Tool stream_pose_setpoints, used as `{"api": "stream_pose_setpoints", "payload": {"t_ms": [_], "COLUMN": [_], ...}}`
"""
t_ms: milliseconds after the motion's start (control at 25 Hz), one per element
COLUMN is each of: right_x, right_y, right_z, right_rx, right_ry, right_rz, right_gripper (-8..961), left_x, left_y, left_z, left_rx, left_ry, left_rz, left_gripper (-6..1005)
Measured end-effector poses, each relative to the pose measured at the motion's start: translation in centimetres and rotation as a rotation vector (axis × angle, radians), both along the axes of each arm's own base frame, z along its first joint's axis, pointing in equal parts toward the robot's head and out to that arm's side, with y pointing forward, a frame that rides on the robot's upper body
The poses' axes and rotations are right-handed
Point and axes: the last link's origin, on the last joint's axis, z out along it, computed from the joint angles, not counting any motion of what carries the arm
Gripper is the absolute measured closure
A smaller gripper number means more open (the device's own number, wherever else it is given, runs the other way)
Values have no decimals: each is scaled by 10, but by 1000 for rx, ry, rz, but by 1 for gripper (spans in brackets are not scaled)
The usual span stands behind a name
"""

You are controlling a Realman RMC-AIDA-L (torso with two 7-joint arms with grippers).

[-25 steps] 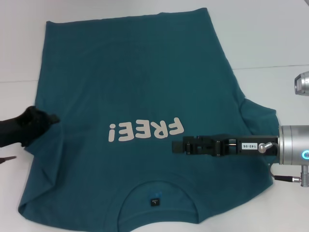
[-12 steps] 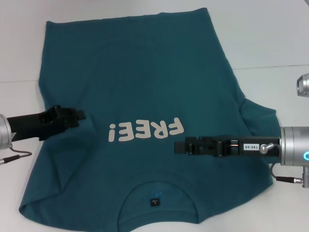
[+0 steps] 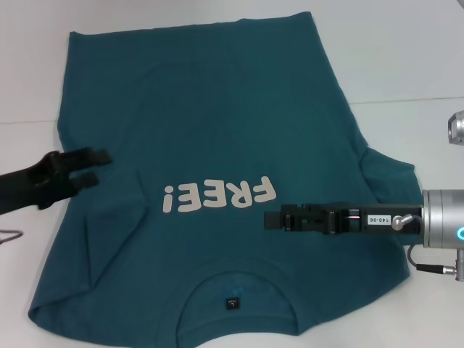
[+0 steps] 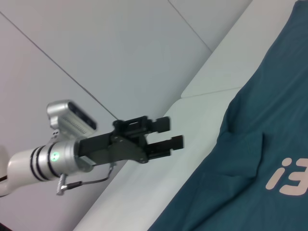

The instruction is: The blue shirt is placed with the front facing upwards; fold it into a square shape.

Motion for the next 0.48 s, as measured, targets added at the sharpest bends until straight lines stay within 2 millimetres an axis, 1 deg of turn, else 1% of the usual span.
{"api": "stream_pose_setpoints", "payload": {"t_ms": [40,160,280,320,360,400,480], "right_x": [0,-1,0,0,0,-1,-2], "right_y": [0,0,0,0,1,1,3], "right_z": [0,1,1,1,2,3,6], "right_rx": [1,4,8,11,15,24,42], "right_ry": [0,-1,-3,-2,1,8,28], "right_rz": [2,11,13,13,13,13,12], "right_gripper": [25,25,25,25,25,25,25], "left_x": [-2,-7,-6,-6,-5,-5,-6], "left_y": [-3,-17,-35,-35,-41,-55,-62], "left_z": [3,10,12,12,11,7,1], "left_rx": [3,23,49,49,56,61,56], "left_ry": [-1,12,70,70,96,163,201], "left_rz": [-3,-75,-261,-261,-331,-464,-516], "left_gripper": [431,408,384,384,384,384,385]}}
